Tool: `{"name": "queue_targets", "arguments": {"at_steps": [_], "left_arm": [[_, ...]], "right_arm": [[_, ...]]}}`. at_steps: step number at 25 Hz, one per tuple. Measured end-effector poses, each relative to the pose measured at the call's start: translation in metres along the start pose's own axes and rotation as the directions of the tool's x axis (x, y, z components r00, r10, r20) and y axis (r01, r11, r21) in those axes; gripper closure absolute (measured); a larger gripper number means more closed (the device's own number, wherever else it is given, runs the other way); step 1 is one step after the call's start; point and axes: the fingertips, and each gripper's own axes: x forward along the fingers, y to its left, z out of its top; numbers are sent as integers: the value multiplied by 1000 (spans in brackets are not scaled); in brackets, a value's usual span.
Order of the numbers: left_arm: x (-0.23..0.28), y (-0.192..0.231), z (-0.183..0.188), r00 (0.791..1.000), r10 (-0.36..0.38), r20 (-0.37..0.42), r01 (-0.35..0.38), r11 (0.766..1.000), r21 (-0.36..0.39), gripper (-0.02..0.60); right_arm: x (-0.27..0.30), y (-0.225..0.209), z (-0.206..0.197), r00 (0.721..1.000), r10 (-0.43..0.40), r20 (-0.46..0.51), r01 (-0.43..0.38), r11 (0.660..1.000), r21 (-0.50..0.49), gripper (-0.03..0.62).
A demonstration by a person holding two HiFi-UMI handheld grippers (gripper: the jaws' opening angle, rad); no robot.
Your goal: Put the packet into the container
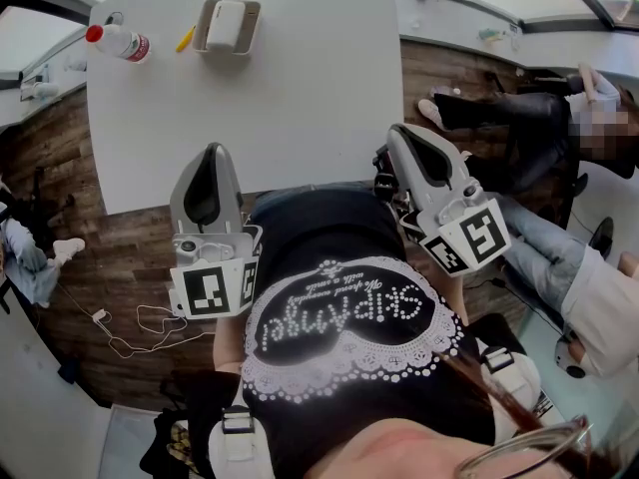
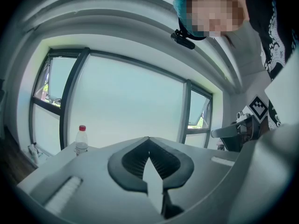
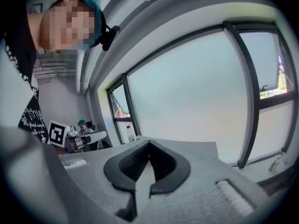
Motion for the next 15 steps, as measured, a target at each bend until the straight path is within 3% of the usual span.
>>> {"name": "queue_targets", "arguments": {"at_steps": [15], "left_arm": [[-1, 1, 2, 1000, 4, 6, -4, 1000, 8, 584]], "right_arm": [[4, 4, 2, 1000, 15, 4, -15, 1000, -5, 592]]}}
